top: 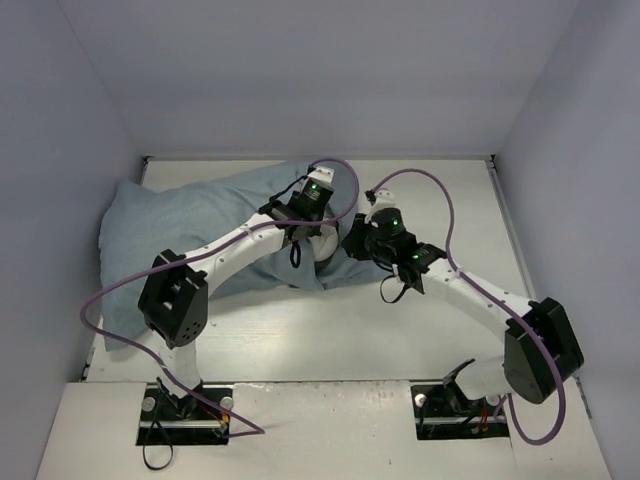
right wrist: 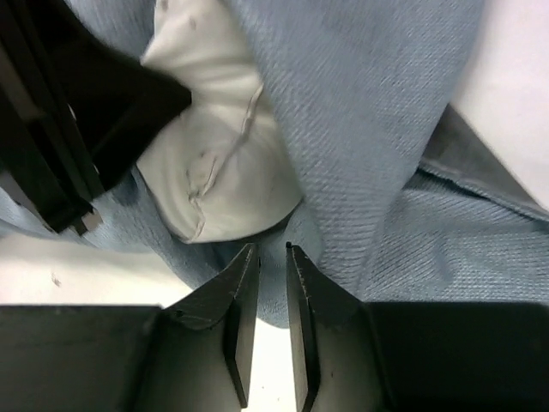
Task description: Put the pillow into the pillowcase
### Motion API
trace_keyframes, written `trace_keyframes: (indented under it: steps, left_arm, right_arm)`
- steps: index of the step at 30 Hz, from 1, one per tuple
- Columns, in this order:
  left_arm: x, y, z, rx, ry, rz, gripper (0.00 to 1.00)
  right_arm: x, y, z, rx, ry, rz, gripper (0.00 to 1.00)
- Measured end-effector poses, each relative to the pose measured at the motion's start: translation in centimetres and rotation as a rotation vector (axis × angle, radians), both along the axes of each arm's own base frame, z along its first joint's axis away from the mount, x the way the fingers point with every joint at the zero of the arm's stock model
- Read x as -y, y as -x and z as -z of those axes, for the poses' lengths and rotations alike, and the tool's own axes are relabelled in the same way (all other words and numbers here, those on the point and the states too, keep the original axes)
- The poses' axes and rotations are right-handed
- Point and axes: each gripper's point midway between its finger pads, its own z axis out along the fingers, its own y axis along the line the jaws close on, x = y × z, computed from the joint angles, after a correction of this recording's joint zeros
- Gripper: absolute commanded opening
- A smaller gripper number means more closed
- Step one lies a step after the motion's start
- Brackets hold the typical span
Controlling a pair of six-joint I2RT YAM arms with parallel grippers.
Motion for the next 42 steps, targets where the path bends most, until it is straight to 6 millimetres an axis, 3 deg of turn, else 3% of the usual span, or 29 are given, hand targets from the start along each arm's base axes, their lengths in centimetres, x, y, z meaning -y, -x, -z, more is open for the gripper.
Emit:
trace_keyframes:
  steps: [2,3,6,9,15,18,30,31,33,34,37,42]
  left_arm:
    - [0.0,-0.1,0.1,-0.004,-0.008,-0.003,0.0]
    - [0.0,-0.1,0.2,-0.007,-0.013,-0.005,0.0]
    - [0.2,-0.4,0.3,-0.014,-0.018,-0.006,0.0]
    - [0.2,-0.3,0.9,-0.036,-0.007,-0.01,0.0]
    - [0.3,-0.2,1.1,-0.058,0.02,-0.014,0.0]
    - [0.4,-0.1,1.1,-0.064,0.022,-0.009,0.0]
    - [0.3,-0.1,1.3,-0.073,0.04,-0.02,0.0]
    - [0.3,-0.1,1.3,-0.075,0.044,-0.02,0.0]
    - [0.4,-0.1,1.3,-0.08,0.051,-0.017,0.0]
    - [0.4,0.0,1.3,-0.084,0.056,-0.014,0.0]
    - [0.6,0.1,1.5,-0.093,0.064,-0.006,0.0]
    - [0.5,0.4,1.9,-0.106,0.058,-0.002,0.0]
  right_arm:
    - [-0.8,0.4,1.2,-0.025,0.018,-0.017,0.3]
    - [-1.2,0.7,1.7,-0.033,0.028,-0.026,0.42]
    - [-1.7,1.2,3.0,-0.048,0.06,-0.032,0.59]
    - [-1.8,1.0,5.0,-0.071,0.101,-0.021,0.68]
    - [-0.8,0.4,10.6,-0.153,0.213,0.028,0.71]
    - [-0.3,0.2,12.4,-0.179,0.253,0.046,0.71]
    - [-1.7,-2.5,11.8,-0.111,0.183,0.11,0.73]
    - [-1.8,-2.6,11.7,-0.103,0.175,0.11,0.72]
    - [-2.0,-2.8,11.9,-0.087,0.165,0.108,0.58]
    - [-2.1,-3.0,12.0,-0.075,0.161,0.104,0.39]
    - [-2.6,-3.5,12.9,-0.058,0.162,0.089,0.0]
    - [-1.8,-3.4,13.8,-0.028,0.207,0.073,0.0]
